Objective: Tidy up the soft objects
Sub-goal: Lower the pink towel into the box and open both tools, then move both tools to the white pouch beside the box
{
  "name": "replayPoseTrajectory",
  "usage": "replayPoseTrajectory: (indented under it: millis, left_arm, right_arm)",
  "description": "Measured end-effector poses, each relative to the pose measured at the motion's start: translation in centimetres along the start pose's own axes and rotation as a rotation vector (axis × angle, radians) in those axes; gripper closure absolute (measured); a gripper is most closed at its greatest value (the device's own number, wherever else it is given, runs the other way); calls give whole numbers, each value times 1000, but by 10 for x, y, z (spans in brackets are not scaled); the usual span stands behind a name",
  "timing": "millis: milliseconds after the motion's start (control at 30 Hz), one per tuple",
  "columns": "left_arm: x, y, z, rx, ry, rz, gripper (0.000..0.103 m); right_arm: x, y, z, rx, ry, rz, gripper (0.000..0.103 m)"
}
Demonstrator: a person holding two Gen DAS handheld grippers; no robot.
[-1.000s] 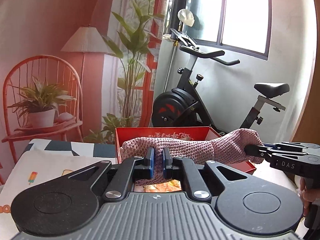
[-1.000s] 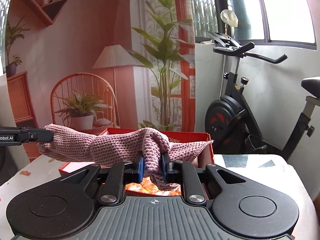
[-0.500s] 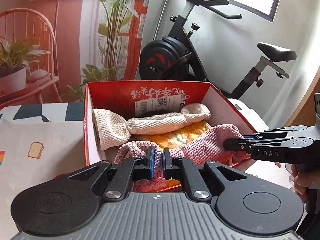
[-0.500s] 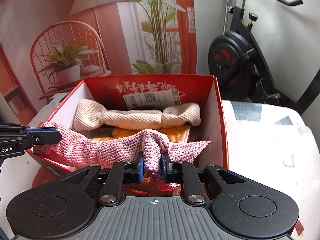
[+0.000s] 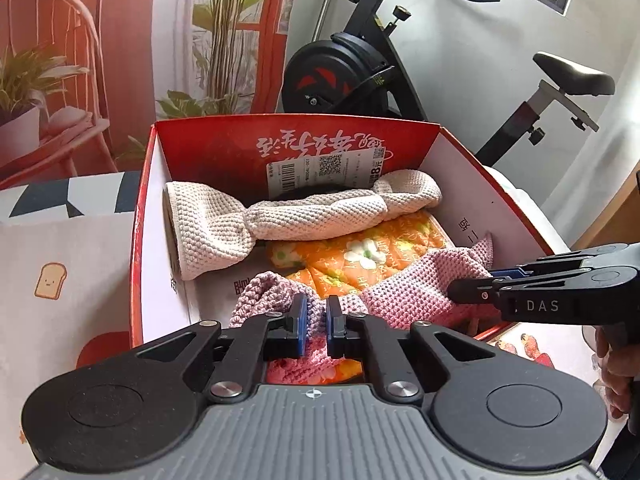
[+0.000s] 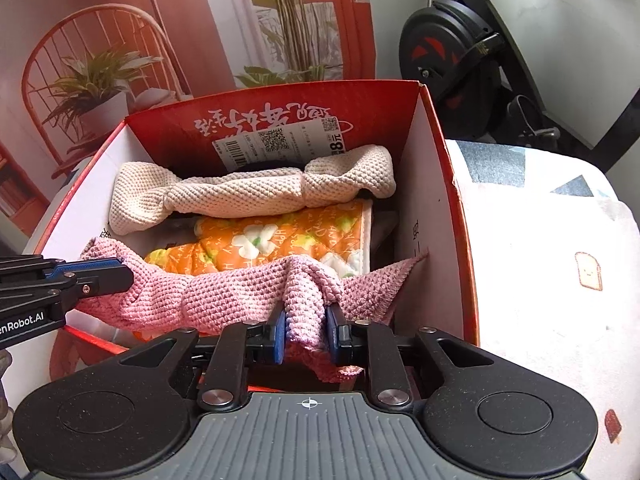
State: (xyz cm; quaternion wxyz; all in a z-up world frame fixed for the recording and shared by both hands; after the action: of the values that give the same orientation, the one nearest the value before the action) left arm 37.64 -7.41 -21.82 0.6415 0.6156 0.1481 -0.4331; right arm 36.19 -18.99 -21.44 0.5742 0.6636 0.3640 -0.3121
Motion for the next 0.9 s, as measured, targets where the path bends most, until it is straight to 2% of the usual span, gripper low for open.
replayPoseTrajectory:
  millis: [33,67,100,133,167,233,333,367,467,700,900]
  left_arm:
    - [-3,1,2,9,-2,9,86]
    - [-6,1,2,18,-4,19,74]
    - [-9,2,3,28,-9,32,65]
    - [-13,3,3,35,-9,46,51]
    - [-17,3,4,39,-9,61,46]
    - [-27,4,4,38,-21,82,45]
    - [-44,2,3,18,-22,132,38]
    - [-51,0,5,21,-24,154,37]
    - [-69,-8,8,43,-12,207,32]
    - [-98,-42,4,27,-4,271,31]
    - [-105,-73,-2,-1,-14,257,33]
  right_arm:
    - [-1,0,0,5,0,5,76]
    - [-4,0,0,10,-2,20,73]
    - [-7,-1,0,16,-6,42,71]
    - [-11,-1,1,30,-5,63,68]
    - [-15,-2,0,45,1,81,61]
    - [-25,-5,-3,56,25,125,50]
    - [-46,-11,-11,27,-17,223,23]
    - [-53,-14,-13,16,-15,259,20]
    - [-69,-23,-19,-12,-12,330,16]
    - [-98,-61,-32,-78,-8,463,17]
    - [-98,-105,-51,-116,58,458,22]
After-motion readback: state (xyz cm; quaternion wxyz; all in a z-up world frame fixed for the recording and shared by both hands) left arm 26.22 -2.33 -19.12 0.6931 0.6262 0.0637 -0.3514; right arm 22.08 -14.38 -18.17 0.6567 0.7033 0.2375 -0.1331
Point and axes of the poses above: each gripper's, at about its wrist camera, not at the fingertips, and x roughly the way its jaws point, z to its right, y to its top, the point moved 5 cm from there along x, roughly the way its jaws point, and after that the axes turned 3 degrees about -x, right-handed, at the moved point
